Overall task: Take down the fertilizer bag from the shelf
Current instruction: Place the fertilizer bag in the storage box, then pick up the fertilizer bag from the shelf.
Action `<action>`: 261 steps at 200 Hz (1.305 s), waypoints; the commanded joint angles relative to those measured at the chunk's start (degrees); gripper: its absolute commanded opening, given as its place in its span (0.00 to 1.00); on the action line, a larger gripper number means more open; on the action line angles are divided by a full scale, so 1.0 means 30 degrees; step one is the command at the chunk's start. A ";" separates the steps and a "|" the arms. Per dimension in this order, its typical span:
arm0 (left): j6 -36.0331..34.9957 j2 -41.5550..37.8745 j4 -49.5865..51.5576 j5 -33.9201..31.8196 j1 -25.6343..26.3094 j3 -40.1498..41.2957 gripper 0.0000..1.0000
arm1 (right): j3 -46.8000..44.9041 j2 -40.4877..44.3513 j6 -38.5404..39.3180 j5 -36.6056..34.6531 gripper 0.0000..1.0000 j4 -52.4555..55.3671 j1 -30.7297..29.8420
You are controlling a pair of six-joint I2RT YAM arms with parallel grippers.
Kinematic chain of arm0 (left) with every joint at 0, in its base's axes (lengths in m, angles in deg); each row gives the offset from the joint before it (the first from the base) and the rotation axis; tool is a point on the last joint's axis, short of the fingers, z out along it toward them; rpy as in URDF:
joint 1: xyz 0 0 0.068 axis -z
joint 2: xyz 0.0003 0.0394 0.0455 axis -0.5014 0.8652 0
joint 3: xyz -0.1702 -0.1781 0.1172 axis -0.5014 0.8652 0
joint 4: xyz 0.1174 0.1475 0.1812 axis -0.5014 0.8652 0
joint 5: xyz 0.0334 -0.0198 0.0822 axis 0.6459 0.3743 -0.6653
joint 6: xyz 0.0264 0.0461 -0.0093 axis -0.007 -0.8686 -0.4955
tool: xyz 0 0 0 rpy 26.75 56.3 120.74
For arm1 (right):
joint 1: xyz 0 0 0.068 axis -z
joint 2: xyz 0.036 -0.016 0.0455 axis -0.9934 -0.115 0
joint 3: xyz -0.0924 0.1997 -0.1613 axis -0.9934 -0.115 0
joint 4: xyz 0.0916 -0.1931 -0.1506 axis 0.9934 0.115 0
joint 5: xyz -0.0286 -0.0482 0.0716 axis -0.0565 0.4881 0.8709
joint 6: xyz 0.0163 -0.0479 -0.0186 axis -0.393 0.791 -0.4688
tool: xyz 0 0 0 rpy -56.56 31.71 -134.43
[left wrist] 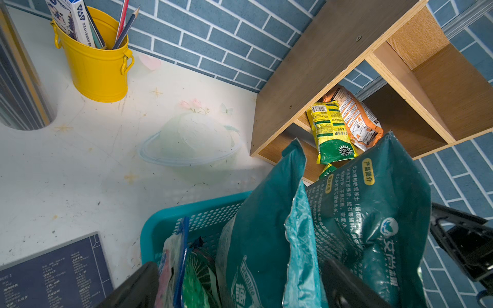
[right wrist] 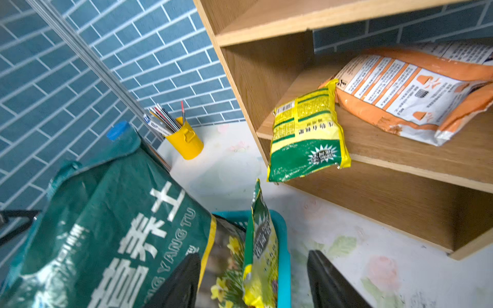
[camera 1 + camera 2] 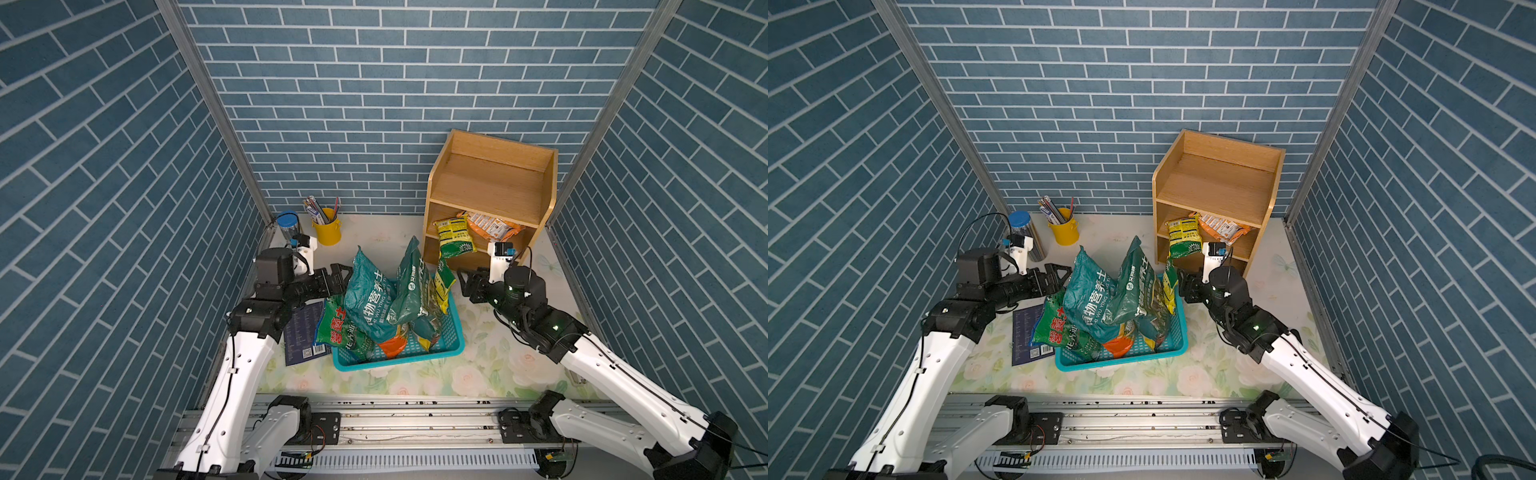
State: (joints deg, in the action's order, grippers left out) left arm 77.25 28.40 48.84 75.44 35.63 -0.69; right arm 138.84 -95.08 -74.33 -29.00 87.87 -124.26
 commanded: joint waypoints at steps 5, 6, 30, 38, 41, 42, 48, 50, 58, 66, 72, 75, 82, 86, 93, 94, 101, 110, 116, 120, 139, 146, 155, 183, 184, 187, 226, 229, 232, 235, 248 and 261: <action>-0.0128 0.0026 -0.0127 -0.0014 0.0028 0.0221 1.00 | 0.0540 -0.2092 -0.1834 -0.0133 0.67 -0.0413 0.0891; -0.0132 0.0012 -0.0121 -0.0014 0.0028 0.0221 1.00 | 0.0511 -0.2153 -0.1894 -0.0101 0.67 -0.0458 0.0957; -0.0136 -0.0010 -0.0120 -0.0011 0.0028 0.0258 1.00 | -0.0547 -0.2707 -0.3444 0.1413 0.71 -0.2812 0.2712; -0.0136 -0.0030 -0.0126 -0.0014 0.0028 0.0251 1.00 | -0.0580 -0.2922 -0.3752 0.1530 0.71 -0.3251 0.3029; -0.0136 -0.0013 -0.0120 -0.0040 0.0028 0.0251 1.00 | -0.0505 -0.3046 -0.3794 0.1498 0.71 -0.3347 0.3083; -0.0136 -0.0022 -0.0117 -0.0027 0.0028 0.0251 1.00 | -0.0480 -0.3070 -0.3812 0.1491 0.71 -0.3375 0.3093; -0.0129 -0.0028 -0.0130 -0.0026 0.0028 0.0269 1.00 | -0.0306 -0.3291 -0.3814 0.1336 0.71 -0.3473 0.3103; -0.0134 -0.0031 -0.0118 -0.0032 0.0028 0.0263 1.00 | -0.0264 -0.3338 -0.3807 0.1308 0.71 -0.3467 0.3103; -0.0136 -0.0031 -0.0132 -0.0043 0.0028 0.0251 1.00 | 0.0043 -0.3720 -0.3745 0.1102 0.72 -0.3520 0.3118; -0.0136 -0.0020 -0.0136 -0.0035 0.0029 0.0251 1.00 | 0.0293 -0.4090 -0.3713 0.0882 0.72 -0.3456 0.3126; -0.0136 -0.0015 -0.0138 -0.0043 0.0028 0.0265 1.00 | 0.0591 -0.4413 -0.3701 0.0693 0.73 -0.3355 0.3162; -0.0136 -0.0029 -0.0121 -0.0044 0.0028 0.0253 1.00 | 0.0707 -0.4613 -0.3663 0.0628 0.72 -0.3323 0.3195; -0.0132 -0.0030 -0.0128 -0.0029 0.0028 0.0251 1.00 | 0.1047 -0.5072 -0.3626 0.0606 0.72 -0.3243 0.3265; -0.0117 -0.0008 -0.0143 -0.0043 0.0028 0.0265 1.00 | 0.1207 -0.5334 -0.3617 0.0620 0.73 -0.3199 0.3327; -0.0136 -0.0011 -0.0125 -0.0029 0.0028 0.0256 1.00 | 0.1558 -0.5786 -0.3594 0.0679 0.72 -0.3104 0.3459; -0.0136 -0.0021 -0.0120 -0.0037 0.0028 0.0268 1.00 | 0.1606 -0.5861 -0.3609 0.0687 0.72 -0.3077 0.3472; -0.0136 -0.0018 -0.0137 -0.0015 0.0028 0.0285 1.00 | 0.1919 -0.6298 -0.3616 0.0813 0.72 -0.2982 0.3608; -0.0136 -0.0023 -0.0135 -0.0014 0.0043 0.0280 1.00 | 0.2272 -0.6842 -0.3596 0.0996 0.70 -0.2854 0.3791; -0.0121 -0.0030 -0.0129 -0.0014 0.0028 0.0280 1.00 | 0.2499 -0.7169 -0.3599 0.1030 0.69 -0.2711 0.3927; -0.0135 -0.0030 -0.0137 -0.0015 0.0028 0.0280 1.00 | 0.2642 -0.7378 -0.3559 0.1070 0.69 -0.2673 0.4015; -0.0136 -0.0054 -0.0129 -0.0029 0.0028 0.0287 1.00 | 0.3196 -0.8059 -0.3288 0.0726 0.67 -0.2407 0.4214; -0.0136 -0.0049 -0.0118 -0.0062 0.0028 0.0280 1.00 | 0.3265 -0.8181 -0.3222 0.0539 0.67 -0.2440 0.4246; -0.0135 -0.0044 -0.0134 -0.0052 0.0028 0.0281 1.00 | 0.3264 -0.8246 -0.3107 0.0325 0.67 -0.2653 0.4246; -0.0136 -0.0023 -0.0127 -0.0044 0.0028 0.0280 1.00 | 0.3529 -0.8540 -0.2552 -0.0097 0.68 -0.3123 0.4246; -0.0136 -0.0012 -0.0135 -0.0044 0.0028 0.0280 1.00 | 0.3543 -0.8571 -0.2546 -0.0097 0.68 -0.3131 0.4246; -0.0132 -0.0025 -0.0143 -0.0029 0.0028 0.0280 1.00 | 0.3618 -0.8634 -0.2519 -0.0090 0.68 -0.3138 0.4260; -0.0129 -0.0037 -0.0127 -0.0066 0.0028 0.0280 1.00 | 0.4578 -1.0182 -0.2602 0.0856 0.55 -0.3266 0.4260; -0.0135 -0.0051 -0.0116 -0.0058 0.0028 0.0280 1.00 | 0.4667 -1.0333 -0.2599 0.0893 0.53 -0.3268 0.4273; -0.0136 -0.0034 -0.0096 -0.0090 0.0028 0.0280 1.00 | 0.4766 -1.0451 -0.2595 0.0898 0.52 -0.3258 0.4275; -0.0136 -0.0043 -0.0112 -0.0101 0.0028 0.0280 1.00 | 0.4873 -1.0594 -0.2584 0.0924 0.50 -0.3260 0.4253; -0.0132 -0.0050 -0.0127 -0.0102 0.0028 0.0287 1.00 | 0.5416 -1.1183 -0.2599 0.0957 0.38 -0.2934 0.4261; -0.0135 -0.0010 -0.0133 -0.0074 0.0028 0.0265 1.00 | 0.5843 -1.1669 -0.2628 0.0985 0.27 -0.2675 0.4304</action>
State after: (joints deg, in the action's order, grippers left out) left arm 77.25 28.40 48.84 75.42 35.63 -0.63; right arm 153.30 -127.58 -82.54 -27.07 79.28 -111.45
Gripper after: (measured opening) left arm 0.999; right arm 0.344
